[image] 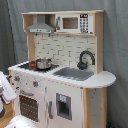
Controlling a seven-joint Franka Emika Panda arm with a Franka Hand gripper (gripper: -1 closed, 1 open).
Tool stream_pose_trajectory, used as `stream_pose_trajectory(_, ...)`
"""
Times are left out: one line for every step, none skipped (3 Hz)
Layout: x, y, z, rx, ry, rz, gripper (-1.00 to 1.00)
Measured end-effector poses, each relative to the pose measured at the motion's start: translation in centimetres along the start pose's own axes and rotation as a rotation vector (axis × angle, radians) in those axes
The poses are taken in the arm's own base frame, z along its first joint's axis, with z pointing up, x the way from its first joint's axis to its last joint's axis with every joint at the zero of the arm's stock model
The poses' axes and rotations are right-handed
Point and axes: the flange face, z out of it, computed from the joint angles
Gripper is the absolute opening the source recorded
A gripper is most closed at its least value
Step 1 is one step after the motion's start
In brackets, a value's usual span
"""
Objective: Play with the kitchen
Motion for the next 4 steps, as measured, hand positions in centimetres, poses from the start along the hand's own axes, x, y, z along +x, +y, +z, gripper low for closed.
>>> stream_pose_trajectory(-0.1,0.8,0.1,-0.023,0.008,-0.123,1.0)
stream_pose_trajectory(-0.1,1.0,0.4,-0.038,0.015,-0.263,1.0)
stream_pose_trajectory(-0.1,1.7,0.8,-0.048,0.025,-0.369,1.0)
stream_pose_trajectory(0.0,2.4,1.3,-0.047,0.048,-0.452,1.0)
